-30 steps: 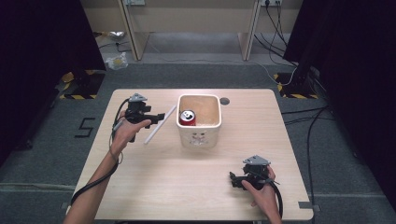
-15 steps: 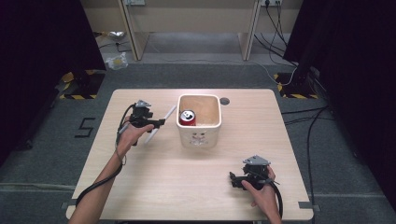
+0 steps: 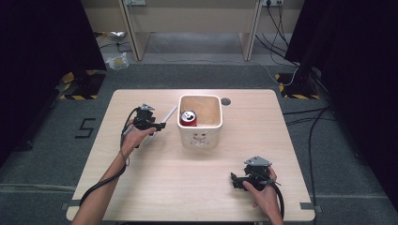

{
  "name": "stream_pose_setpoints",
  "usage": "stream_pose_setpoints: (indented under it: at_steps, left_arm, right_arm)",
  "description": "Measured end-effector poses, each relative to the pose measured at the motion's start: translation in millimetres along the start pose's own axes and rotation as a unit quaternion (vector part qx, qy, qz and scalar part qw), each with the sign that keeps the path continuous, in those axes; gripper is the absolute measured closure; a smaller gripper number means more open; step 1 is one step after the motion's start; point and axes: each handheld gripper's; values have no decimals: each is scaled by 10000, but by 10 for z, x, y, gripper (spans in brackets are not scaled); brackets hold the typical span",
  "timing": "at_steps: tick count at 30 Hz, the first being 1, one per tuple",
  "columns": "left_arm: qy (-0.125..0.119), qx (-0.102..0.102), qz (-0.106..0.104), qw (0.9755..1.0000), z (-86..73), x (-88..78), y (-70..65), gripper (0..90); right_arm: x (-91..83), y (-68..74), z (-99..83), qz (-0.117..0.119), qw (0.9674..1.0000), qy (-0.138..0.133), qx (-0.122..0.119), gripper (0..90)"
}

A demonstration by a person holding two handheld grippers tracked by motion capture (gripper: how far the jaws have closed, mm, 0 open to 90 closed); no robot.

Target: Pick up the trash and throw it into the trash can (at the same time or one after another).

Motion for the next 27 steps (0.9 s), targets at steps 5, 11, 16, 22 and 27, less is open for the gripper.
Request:
stream_pose_setpoints:
  at_steps: [5, 11, 16, 22, 27]
  left_arm:
    - [69, -2, 11, 10000, -46, 33, 18, 457]
    - [153, 46, 73, 9998, -86, 71, 25, 539]
    - [231, 46, 140, 9996, -126, 104, 54, 585]
    - [232, 93, 227, 9994, -134, 94, 55, 701]
    - [276, 117, 224, 9993, -134, 81, 48, 787]
  right_arm:
    - [0, 3, 0, -2, 10000, 1, 15, 2]
    - [0, 0, 0, 0, 10000, -1, 0, 3]
    - [0, 0, 0, -1, 10000, -2, 1, 3]
    - [0, 1, 0, 0, 10000, -2, 4, 2]
    - [-1, 3, 0, -1, 10000, 4, 14, 2]
Point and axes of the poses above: each handheld gripper's, and its own axes: x roughly forward along the jaws, z roughly out of its top, y roughly to its left, and after that the axes turned 8 degrees about -y, right-handed
